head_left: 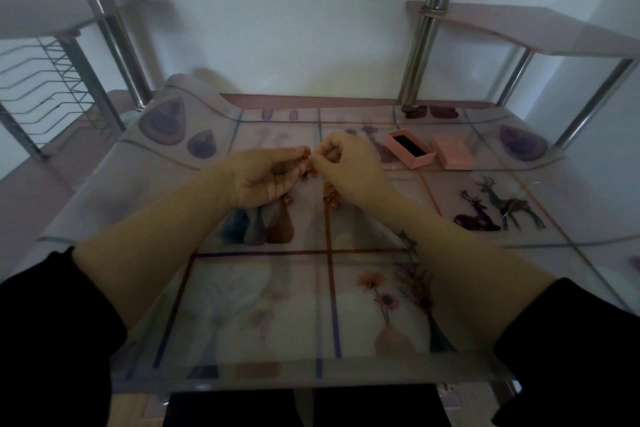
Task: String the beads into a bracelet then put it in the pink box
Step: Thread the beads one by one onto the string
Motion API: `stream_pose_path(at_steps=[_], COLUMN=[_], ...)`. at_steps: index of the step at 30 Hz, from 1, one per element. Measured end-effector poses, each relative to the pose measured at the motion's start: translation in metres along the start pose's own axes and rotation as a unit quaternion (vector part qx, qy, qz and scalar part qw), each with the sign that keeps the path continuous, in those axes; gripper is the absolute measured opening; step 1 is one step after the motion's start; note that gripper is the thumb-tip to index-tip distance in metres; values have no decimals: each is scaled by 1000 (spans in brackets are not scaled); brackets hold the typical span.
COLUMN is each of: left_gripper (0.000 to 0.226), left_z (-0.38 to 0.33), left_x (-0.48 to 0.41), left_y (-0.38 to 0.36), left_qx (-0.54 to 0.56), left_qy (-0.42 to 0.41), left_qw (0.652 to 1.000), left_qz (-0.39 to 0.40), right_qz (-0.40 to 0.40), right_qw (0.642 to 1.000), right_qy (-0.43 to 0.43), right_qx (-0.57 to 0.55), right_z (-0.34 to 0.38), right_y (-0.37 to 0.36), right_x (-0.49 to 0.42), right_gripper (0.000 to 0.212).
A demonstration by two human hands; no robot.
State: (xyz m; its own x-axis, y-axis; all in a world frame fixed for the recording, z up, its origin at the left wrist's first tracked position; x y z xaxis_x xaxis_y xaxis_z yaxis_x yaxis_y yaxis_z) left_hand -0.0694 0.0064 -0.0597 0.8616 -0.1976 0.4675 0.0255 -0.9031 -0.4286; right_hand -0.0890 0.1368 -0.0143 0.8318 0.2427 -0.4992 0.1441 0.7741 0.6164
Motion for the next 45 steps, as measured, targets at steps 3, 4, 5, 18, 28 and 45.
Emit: stream_pose_path(at_steps=[3, 4, 5, 18, 28, 45], left_gripper=[7, 7, 7, 8, 9, 13], left_z=[0, 0, 0, 1, 0, -24], left_x=[0, 0, -1, -2, 1, 5], left_y=[-1, -1, -1, 0, 0, -6], left_qx=[-2, -3, -4, 15, 9, -82], left_qy=[0, -1, -1, 7, 12, -73], left_qw=[1000, 1000, 1000, 1000, 1000, 994], left_qz=[6, 8, 9, 14, 8, 5], right_qz=[0, -1, -2, 15, 24, 88], right_qw=[1000, 1000, 1000, 999, 997, 963], right_qy=[-4, -5, -5, -5, -15, -101], right_qx=[3, 4, 5, -36, -75, -234], right_z=[0, -1, -1, 3, 6, 9], right_y=[0, 1, 1, 5, 7, 4], right_x=[0, 0, 0, 1, 1, 2], right_gripper=[23, 23, 23, 3, 9, 17])
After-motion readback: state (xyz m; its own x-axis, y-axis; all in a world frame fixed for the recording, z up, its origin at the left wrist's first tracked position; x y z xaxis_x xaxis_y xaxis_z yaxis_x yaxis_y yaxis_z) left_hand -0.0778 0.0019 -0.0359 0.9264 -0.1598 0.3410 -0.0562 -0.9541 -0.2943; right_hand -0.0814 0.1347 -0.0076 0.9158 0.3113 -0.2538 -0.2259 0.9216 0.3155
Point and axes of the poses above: each hand's wrist, its own x-axis away from the middle knuckle, its own y-axis out of the back of the hand, z = x × y, the point moved 8 cm from there along -x, towards the middle knuckle, and after that the axes turned 3 degrees about y, right-handed, at the moved point
